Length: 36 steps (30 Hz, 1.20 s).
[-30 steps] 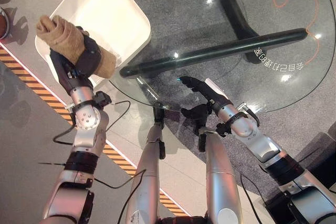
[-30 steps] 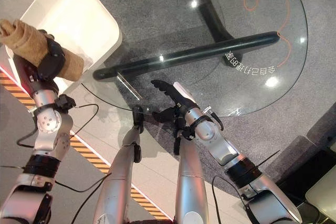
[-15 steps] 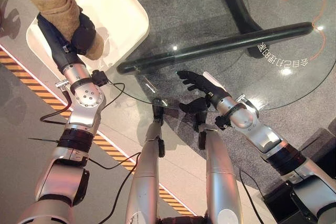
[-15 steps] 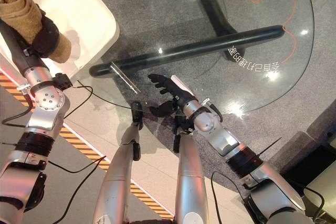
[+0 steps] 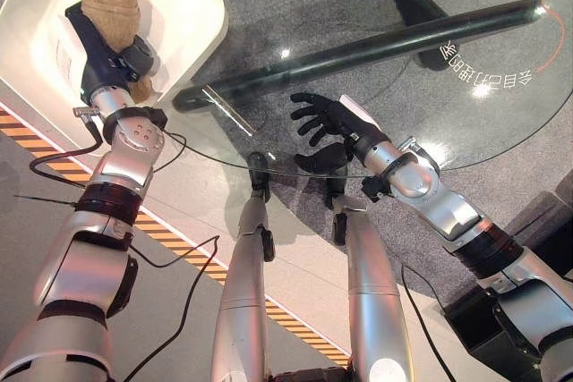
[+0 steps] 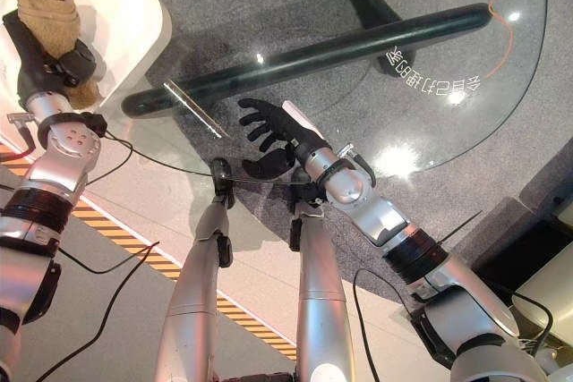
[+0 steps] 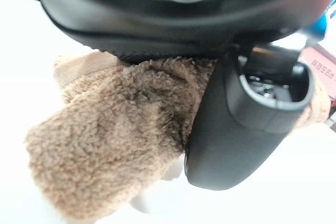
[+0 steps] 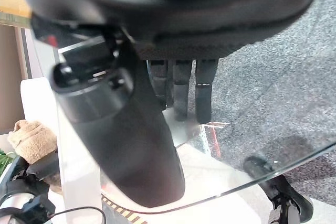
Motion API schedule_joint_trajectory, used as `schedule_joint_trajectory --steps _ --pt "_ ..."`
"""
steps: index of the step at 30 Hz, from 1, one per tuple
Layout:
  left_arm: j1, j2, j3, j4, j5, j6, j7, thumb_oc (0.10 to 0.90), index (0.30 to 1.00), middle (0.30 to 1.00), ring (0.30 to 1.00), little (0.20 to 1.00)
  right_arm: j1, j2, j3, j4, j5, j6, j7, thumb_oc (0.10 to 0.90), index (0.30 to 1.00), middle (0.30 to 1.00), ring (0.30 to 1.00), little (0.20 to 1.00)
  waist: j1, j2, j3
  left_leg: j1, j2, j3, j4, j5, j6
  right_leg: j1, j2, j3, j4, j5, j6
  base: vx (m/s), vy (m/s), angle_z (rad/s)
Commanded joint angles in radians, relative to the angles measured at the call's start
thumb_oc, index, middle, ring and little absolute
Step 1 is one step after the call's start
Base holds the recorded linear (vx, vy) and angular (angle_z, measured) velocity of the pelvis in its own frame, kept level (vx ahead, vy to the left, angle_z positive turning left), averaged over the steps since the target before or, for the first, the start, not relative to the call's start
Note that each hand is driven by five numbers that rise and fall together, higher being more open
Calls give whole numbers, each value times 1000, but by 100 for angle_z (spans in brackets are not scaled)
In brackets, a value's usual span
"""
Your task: Wipe the table with a cloth and put it in the basket.
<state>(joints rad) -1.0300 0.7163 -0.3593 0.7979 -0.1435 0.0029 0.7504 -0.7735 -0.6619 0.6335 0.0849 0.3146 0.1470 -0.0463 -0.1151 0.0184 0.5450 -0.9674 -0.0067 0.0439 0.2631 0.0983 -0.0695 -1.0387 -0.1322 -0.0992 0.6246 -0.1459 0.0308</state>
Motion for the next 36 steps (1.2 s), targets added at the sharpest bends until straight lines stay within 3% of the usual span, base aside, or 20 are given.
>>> schedule_joint_trajectory --steps 1,4,7,8,9,14,24,36 --pt "-61 103 30 21 -17 -20 39 100 300 300 300 200 52 -5 24 -4 23 -7 -12 800 900 900 900 900 -2 -31 -25 -24 -53 111 207 -156 82 19 77 72 -309 233 37 0 0 0" --pt "-70 91 23 52 -42 -6 -85 100 300 300 300 200 54 -2 23 -8 21 -9 -19 800 900 900 900 900 -5 -33 -25 -36 -55 110 205 -153 79 8 79 70 -309 236 40 0 0 0" --pt "-82 86 8 68 -42 -26 -123 100 300 300 300 200 49 -4 22 -13 24 -6 -15 800 900 900 900 900 -8 -35 -25 -45 -56 107 208 -152 78 1 82 72 -307 236 41 0 0 0" --pt "-87 85 5 71 -38 -27 -134 718 829 829 829 818 48 -4 20 -12 23 -6 -13 800 900 900 900 900 -10 -36 -25 -46 -56 107 207 -152 78 -1 83 73 -307 237 41 0 0 0" --pt "-89 85 5 72 -38 -28 -135 800 900 900 900 900 48 -3 20 -12 22 -5 -13 800 900 900 900 900 -10 -36 -25 -47 -56 108 207 -152 78 -2 83 73 -307 237 41 0 0 0" --pt "-116 83 -23 92 -31 -90 -161 800 900 900 900 900 41 -10 26 -12 25 -16 -20 800 900 900 900 900 -13 -38 -25 -42 -58 105 200 -151 76 4 84 71 -313 238 43 0 0 0" --pt "-107 95 -33 74 17 -124 -160 800 900 900 900 900 88 -8 9 -32 3 -34 -30 800 900 900 900 900 -12 -35 -25 -29 -62 101 204 -155 77 17 80 68 -308 229 39 0 -3 0" --pt "23 103 41 -106 44 -185 -113 800 900 900 900 900 185 2 -32 -115 -61 -19 -32 800 900 900 900 900 4 -15 -25 30 -65 93 176 -155 79 70 74 57 -315 208 32 -8 -38 0"
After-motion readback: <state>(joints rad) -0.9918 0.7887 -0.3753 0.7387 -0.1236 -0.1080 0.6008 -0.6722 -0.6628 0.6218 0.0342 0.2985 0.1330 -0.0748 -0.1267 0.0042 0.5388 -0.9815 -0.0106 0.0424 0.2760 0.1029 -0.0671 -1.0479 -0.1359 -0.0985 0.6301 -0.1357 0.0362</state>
